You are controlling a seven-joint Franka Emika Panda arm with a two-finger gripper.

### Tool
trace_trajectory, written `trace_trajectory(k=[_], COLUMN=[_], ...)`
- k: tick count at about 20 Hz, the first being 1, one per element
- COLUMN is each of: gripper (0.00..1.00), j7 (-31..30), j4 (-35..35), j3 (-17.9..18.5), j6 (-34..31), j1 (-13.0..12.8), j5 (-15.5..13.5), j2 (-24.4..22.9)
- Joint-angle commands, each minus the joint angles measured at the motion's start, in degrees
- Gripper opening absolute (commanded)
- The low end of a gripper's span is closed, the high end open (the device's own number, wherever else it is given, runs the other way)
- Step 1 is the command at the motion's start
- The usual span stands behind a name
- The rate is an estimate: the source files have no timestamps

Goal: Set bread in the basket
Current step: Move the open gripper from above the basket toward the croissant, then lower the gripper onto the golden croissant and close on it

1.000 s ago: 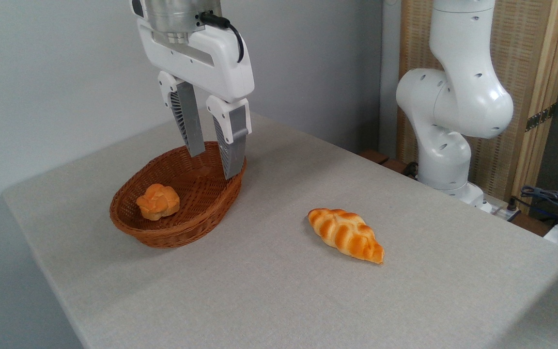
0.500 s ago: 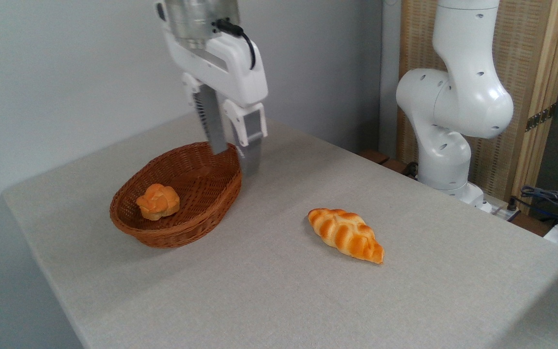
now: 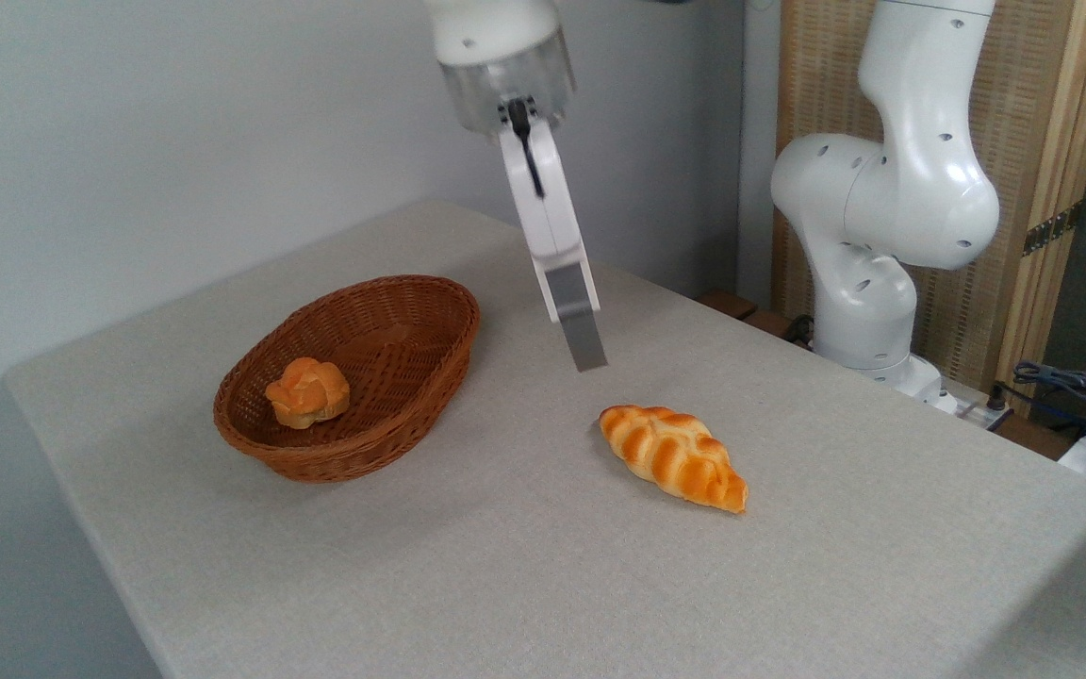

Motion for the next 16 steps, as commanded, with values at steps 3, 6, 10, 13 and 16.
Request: trace_trajectory(k=[3, 6, 10, 13, 16], gripper=[1.00, 1.00, 1.00, 1.00, 1.00], j7=[18.77, 23.88, 27.14, 28.20, 29.34], j4=[-8.74, -13.31, -17.62, -20.09, -23.08], j3=[0.39, 0.56, 0.56, 0.56, 0.56], j6=[2.33, 5.23, 8.22, 10.77, 15.15], j1=[-0.19, -0.98, -1.41, -1.86, -2.12], j5=[2.94, 4.00, 6.81, 7.78, 7.87], j2=[-3.14, -3.94, -3.94, -3.94, -3.85])
